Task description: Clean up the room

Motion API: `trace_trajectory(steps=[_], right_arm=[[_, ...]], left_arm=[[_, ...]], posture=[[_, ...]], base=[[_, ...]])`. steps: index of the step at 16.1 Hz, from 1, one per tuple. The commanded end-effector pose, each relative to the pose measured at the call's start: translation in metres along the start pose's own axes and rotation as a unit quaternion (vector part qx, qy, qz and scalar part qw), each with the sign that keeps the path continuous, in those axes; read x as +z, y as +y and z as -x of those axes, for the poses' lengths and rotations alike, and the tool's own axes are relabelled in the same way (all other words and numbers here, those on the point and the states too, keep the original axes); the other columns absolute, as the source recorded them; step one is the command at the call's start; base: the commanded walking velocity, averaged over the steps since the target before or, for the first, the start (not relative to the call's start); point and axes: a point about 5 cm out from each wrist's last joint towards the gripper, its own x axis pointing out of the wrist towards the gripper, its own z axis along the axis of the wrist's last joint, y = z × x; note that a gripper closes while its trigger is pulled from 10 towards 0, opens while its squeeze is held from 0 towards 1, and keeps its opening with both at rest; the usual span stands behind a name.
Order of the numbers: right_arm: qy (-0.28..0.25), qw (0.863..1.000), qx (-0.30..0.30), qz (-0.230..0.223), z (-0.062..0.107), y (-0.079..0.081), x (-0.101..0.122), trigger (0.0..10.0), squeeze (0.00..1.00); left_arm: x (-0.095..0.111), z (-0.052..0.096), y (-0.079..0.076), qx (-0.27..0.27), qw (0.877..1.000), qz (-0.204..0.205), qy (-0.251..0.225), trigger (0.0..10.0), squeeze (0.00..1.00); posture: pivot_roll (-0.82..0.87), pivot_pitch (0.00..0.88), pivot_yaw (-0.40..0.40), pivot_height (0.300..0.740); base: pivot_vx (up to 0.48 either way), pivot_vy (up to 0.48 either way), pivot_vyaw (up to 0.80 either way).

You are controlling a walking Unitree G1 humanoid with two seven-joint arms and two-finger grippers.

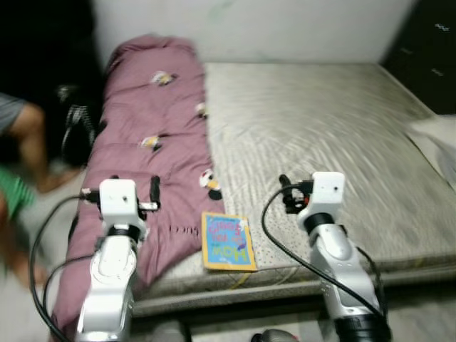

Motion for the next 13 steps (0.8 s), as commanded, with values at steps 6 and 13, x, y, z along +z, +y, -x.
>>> trace_trajectory(steps=[6, 13], right_arm=[[-0.008, 1.0, -0.01, 0.01, -0.002, -0.0041, 0.0044, 10.0, 0.0], [-0.011, 1.0, 0.007, 0.024, -0.0015, 0.0008, 0.0049, 10.0, 0.0]], left_arm=[[0.0098, -0.0021, -0.0026, -0.029, 0.999, 0.036, -0.008, 10.0, 0.0], [0.0071, 0.0023, 0.0008, -0.002, 1.0, 0.001, -0.008, 10.0, 0.0]], posture=[[0.03, 0.028, -0.024, 0.74], [0.03, 0.037, -0.027, 0.74]], base=[[0.0, 0.0, -0.27], [0.0, 0.0, 0.07]])
